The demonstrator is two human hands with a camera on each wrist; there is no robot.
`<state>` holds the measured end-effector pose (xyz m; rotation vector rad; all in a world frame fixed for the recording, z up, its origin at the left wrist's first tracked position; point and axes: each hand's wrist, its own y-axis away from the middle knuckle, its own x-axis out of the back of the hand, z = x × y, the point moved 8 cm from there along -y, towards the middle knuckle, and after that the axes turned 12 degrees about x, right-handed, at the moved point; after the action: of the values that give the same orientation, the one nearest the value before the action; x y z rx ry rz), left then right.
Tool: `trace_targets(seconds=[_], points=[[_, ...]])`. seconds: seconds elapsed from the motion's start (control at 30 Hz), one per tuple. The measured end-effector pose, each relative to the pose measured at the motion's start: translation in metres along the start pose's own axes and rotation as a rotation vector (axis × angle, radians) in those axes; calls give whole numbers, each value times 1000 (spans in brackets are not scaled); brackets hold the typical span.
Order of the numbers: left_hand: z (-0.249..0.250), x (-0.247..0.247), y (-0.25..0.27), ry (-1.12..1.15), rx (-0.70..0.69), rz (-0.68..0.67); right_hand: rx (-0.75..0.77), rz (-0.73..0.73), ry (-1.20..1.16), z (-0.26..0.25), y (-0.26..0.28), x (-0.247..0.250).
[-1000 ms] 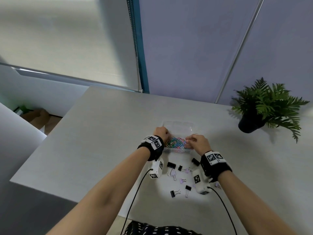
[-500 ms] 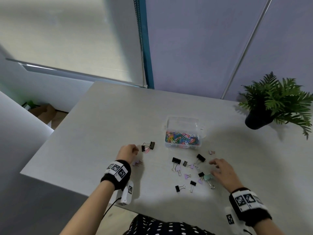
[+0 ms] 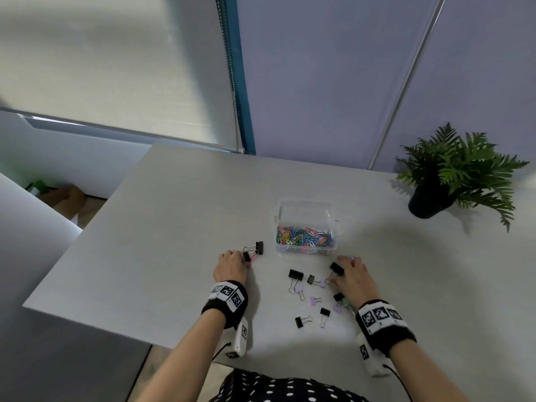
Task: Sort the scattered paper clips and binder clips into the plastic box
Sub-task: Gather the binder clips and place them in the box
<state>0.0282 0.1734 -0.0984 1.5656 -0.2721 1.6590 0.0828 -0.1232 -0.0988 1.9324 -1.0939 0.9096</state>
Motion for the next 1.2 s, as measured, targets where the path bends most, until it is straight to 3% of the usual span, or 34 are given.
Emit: trace_targets(seconds=[0.3,0.6,0.83,0.93,1.1,1.2], points=[[-1,-3,0,155,77,-13,102,-57,29,-22,-4,-22],[16,-5,-6,90,67,-17,218,-152,62,-19,5,-25],[2,-6,7,-26,67,-152,270,-281,46,-18,14,-21],[14,8,14,82,-41,-165,264,-196,-125,-20,16,-4],[90,48,24,295,-307,-62,179,-45,-552,-29,-8,34],[129,41,26,259,-440,-95,143,64,-675,-31,-44,57]])
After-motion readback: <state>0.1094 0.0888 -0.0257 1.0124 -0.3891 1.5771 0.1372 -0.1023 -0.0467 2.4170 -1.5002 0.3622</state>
